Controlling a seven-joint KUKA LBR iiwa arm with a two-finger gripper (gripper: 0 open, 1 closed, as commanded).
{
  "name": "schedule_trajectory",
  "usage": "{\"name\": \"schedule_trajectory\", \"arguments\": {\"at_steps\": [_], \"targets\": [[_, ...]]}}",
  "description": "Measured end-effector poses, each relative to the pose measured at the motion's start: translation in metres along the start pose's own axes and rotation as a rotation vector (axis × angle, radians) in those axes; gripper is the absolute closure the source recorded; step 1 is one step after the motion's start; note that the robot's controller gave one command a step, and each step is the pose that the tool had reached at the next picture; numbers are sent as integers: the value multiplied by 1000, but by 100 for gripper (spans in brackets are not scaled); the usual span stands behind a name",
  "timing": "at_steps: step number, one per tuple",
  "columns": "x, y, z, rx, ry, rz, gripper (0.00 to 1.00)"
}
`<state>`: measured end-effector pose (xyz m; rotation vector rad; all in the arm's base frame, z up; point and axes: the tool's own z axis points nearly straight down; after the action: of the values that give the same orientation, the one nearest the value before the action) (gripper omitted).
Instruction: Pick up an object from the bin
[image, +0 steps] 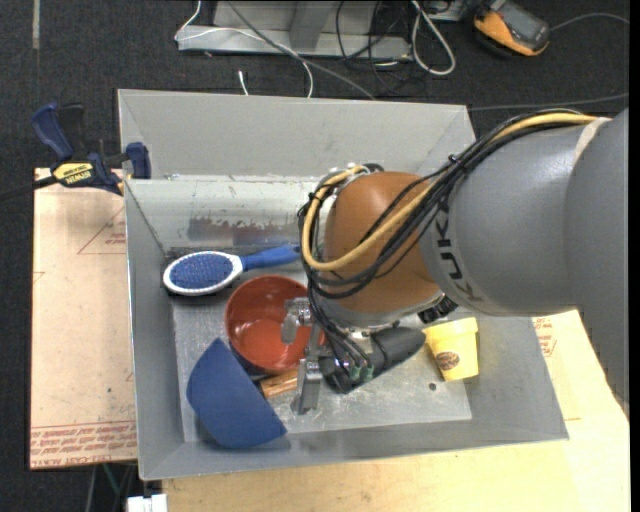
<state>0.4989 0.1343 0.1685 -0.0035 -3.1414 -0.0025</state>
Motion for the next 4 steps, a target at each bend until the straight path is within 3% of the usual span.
{"name": "schedule_trajectory", "arguments": {"at_steps": [1,2,3,4], "targets": [[0,0,0,0,0,0,100],[0,0,0,0,0,0,100],[-13,48,37,-3,2,-9,100],[-21,29,62,0,-4,16,0]]}}
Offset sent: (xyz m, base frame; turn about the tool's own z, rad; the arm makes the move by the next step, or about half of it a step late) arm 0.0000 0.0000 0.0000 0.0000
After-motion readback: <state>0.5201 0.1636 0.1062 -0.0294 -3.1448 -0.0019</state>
